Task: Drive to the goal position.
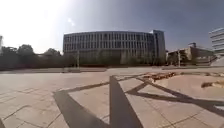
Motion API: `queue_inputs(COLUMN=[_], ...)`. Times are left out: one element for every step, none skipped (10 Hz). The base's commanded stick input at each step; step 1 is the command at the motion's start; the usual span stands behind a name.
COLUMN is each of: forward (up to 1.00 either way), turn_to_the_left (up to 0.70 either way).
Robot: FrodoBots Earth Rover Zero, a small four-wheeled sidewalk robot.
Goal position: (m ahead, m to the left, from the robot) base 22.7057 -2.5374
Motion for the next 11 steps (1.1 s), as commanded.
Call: queue_inputs(forward=[0.7, 0.7, 0.7, 0.7, 0.7, 0.7, 0.7, 0.7, 0.7, 0.7, 0.7], turn_to_the_left=[0.01, 0.02, 0.02, 0.02, 0.02, 0.02, 0.02, 0.02, 0.02, 0.02, 0.02])
